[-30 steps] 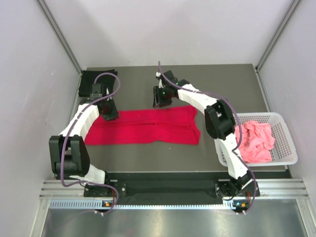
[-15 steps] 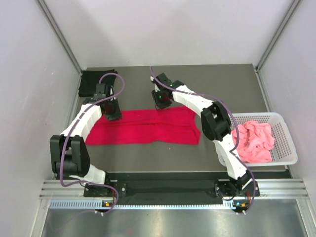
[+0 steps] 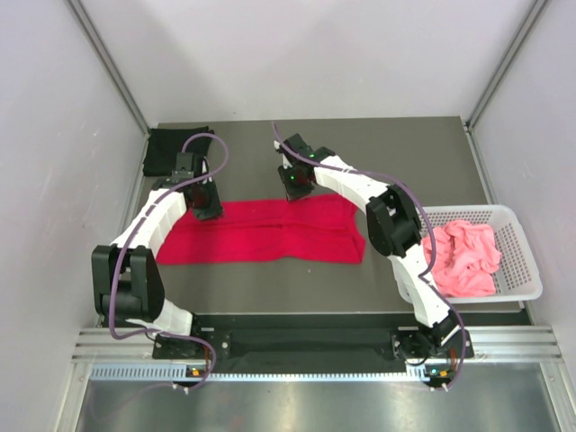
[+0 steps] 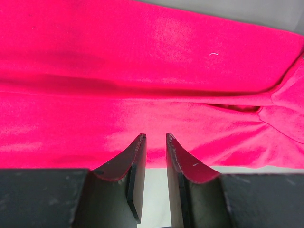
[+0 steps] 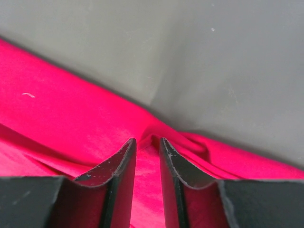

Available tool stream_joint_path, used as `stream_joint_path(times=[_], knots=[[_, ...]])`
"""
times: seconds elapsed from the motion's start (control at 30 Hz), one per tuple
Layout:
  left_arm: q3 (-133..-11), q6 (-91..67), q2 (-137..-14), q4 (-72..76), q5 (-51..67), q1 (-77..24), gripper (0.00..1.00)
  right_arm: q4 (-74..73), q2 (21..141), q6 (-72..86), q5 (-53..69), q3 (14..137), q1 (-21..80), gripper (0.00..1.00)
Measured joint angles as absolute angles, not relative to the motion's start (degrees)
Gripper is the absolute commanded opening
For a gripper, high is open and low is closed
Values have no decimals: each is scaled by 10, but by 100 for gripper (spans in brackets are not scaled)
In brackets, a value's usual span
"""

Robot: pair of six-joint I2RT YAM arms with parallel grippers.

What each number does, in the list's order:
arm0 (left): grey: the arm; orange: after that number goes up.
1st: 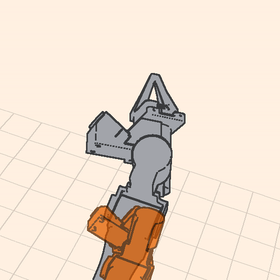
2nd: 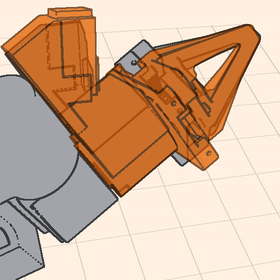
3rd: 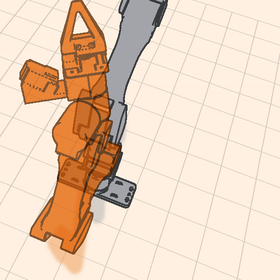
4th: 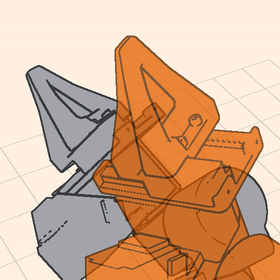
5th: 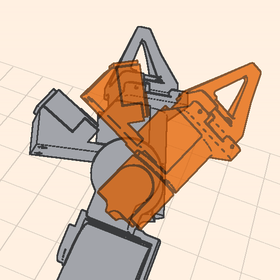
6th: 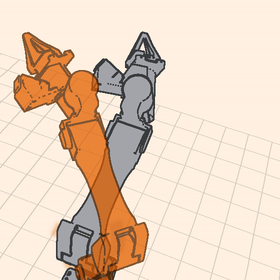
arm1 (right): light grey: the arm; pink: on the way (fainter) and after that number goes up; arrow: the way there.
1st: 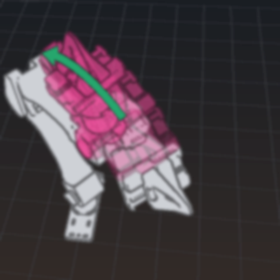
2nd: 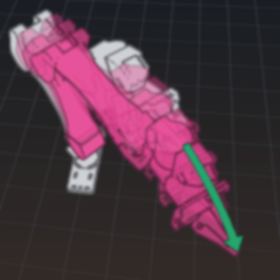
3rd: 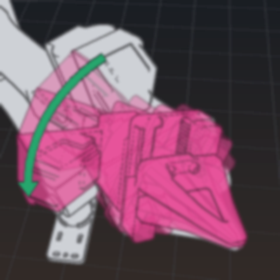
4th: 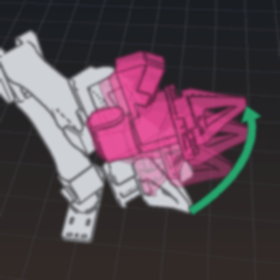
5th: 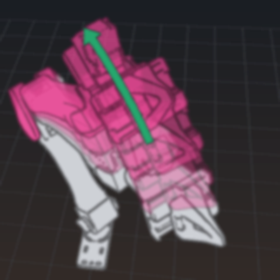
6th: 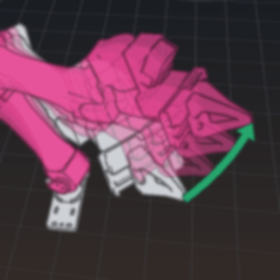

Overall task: Fold and stack the t-shirts
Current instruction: Fold the tshirt

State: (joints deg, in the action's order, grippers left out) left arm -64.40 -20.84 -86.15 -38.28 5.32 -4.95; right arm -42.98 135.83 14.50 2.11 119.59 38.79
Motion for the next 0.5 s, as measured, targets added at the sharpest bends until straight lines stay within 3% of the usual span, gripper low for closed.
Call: stream_joint_path(times=[0.2,0.5], knots=[[-644,-208,-861,-383,53,-50,28,-433,1358,135,-2,1179,390,27],[-644,-208,-861,-383,53,-53,28,-437,1358,125,-11,1173,394,11]])
